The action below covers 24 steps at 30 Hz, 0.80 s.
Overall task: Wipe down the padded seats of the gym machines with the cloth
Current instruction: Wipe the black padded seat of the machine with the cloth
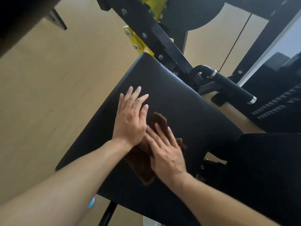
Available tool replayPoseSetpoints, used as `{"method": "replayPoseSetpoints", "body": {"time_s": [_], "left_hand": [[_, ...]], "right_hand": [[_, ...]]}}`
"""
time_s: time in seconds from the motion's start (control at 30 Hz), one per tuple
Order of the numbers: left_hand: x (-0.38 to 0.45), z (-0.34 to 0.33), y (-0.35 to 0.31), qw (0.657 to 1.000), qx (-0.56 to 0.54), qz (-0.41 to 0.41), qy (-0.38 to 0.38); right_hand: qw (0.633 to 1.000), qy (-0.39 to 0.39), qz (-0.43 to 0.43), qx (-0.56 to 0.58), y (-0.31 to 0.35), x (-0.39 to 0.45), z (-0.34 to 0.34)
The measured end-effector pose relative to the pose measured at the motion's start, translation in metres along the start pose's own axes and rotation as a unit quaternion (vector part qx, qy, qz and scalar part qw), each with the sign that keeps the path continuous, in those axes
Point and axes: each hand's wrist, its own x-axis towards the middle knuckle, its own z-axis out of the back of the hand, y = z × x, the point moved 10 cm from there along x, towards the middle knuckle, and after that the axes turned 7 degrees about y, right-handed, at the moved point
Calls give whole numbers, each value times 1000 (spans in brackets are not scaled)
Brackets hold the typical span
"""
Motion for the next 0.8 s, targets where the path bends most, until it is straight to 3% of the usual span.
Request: {"method": "replayPoseSetpoints", "body": {"time_s": [0.07, 0.13, 0.23, 0.3, 0.37, 0.43, 0.5, 0.57, 0.67, 0.8], "left_hand": [[4, 0, -6, 1000, -2, -12, -2], [8, -1, -8, 1000, -4, -16, -2], [13, -10, -8, 1000, -6, -11, 16], [16, -14, -6, 999, -4, -13, 32], [20, -13, -3, 999, -3, -13, 39], [24, -9, -1, 999, -8, -8, 37], [28, -6, -3, 999, -29, -3, 42], [30, -5, -6, 997, -51, 4, 54], [37, -7, -12, 996, -43, 7, 74], [49, -13, -18, 995, -39, 13, 87]], "right_hand": [[998, -56, 3, -8, -25, 17, 21], [992, -100, -77, -23, -70, 39, 49], [955, -68, -284, 43, -156, 64, 80], [945, -41, -311, 88, -174, 68, 83], [959, -49, -264, 88, -155, 63, 81], [983, -62, -164, 57, -111, 44, 71], [1000, -17, -5, 11, -57, 20, 47], [988, 63, 133, -37, -16, -6, 13], [980, 93, 170, -49, -10, -10, -1], [991, 24, 124, -39, -30, 32, 28]]}}
